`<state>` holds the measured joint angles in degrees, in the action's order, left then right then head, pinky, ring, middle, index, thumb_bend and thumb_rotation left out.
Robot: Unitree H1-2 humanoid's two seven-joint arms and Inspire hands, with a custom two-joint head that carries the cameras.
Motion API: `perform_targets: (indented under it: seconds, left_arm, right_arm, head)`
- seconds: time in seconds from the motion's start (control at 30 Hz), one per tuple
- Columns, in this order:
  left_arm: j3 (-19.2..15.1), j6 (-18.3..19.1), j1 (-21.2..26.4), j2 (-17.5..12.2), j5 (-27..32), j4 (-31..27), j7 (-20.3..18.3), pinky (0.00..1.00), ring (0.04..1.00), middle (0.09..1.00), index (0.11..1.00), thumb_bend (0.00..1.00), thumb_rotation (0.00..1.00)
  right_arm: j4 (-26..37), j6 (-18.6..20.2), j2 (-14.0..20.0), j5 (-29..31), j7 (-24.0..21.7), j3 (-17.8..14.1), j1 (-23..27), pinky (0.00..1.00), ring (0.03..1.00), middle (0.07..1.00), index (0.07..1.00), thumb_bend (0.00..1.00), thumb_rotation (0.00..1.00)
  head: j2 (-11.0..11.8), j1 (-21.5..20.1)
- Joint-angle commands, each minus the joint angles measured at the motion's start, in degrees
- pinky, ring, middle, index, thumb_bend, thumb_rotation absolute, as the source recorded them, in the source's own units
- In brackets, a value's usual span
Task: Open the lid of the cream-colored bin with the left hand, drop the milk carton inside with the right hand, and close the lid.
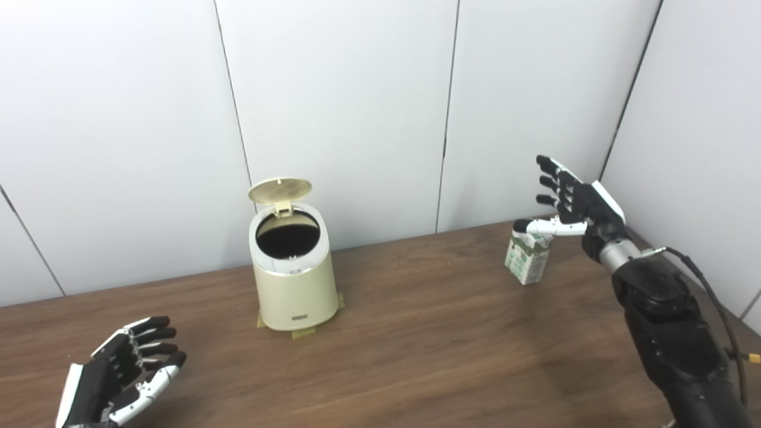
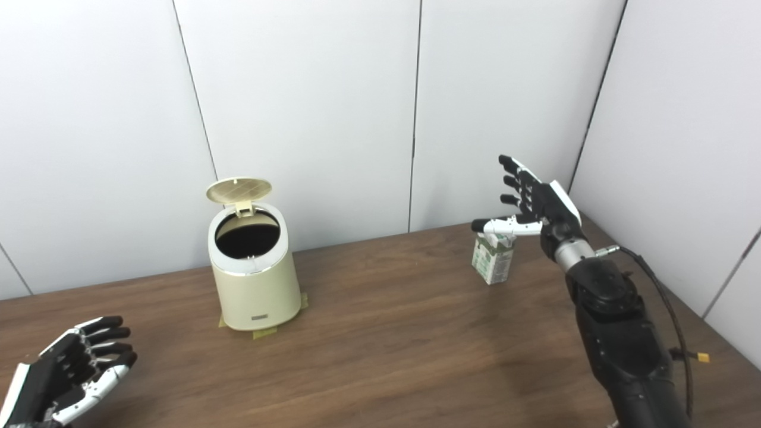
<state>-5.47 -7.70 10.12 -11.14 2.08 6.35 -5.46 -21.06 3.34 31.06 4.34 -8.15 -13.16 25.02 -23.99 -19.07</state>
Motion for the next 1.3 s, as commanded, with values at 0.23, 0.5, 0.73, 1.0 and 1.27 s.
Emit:
perform_targets:
  seconds: [0.23,0.5,0.73,1.0,1.27]
  left_arm:
    - [0.39,-1.48,1.99,-1.09,-0.33,-0.69,-0.21,0.48,0.602,0.664,0.679,0.54,0.00]
    - [0.71,-2.53,2.26,-1.15,-0.62,0.35,-0.28,0.48,0.591,0.662,0.678,0.55,0.00]
    - [0.79,-2.35,2.29,-1.24,0.07,0.65,-0.74,0.47,0.585,0.656,0.671,0.55,0.00]
    - [0.64,-2.39,2.15,-1.13,-0.14,0.41,-1.10,0.47,0.591,0.659,0.671,0.55,0.00]
    - [0.73,-2.57,2.15,-1.05,-0.14,0.58,-1.25,0.46,0.582,0.654,0.666,0.56,0.00]
  right_arm:
    - [-3.87,-5.37,3.32,-1.10,0.56,-0.74,5.10,0.85,0.933,0.968,0.939,0.79,0.05]
    - [-6.45,-5.02,3.96,-3.98,1.93,0.63,4.94,0.89,0.932,0.947,0.929,0.78,0.01]
    - [-9.42,-5.26,4.04,-7.05,3.09,2.59,4.54,0.82,0.889,0.926,0.915,0.77,0.00]
    - [-11.34,-3.89,4.00,-8.35,1.90,4.09,4.43,0.83,0.887,0.910,0.875,0.73,0.00]
    - [-15.72,-7.99,4.44,-10.77,2.98,6.50,5.42,0.81,0.868,0.880,0.846,0.80,0.04]
  head:
    - [-0.22,-0.18]
    - [-0.26,0.06]
    - [-0.53,0.04]
    - [-0.86,0.21]
    - [-1.02,0.35]
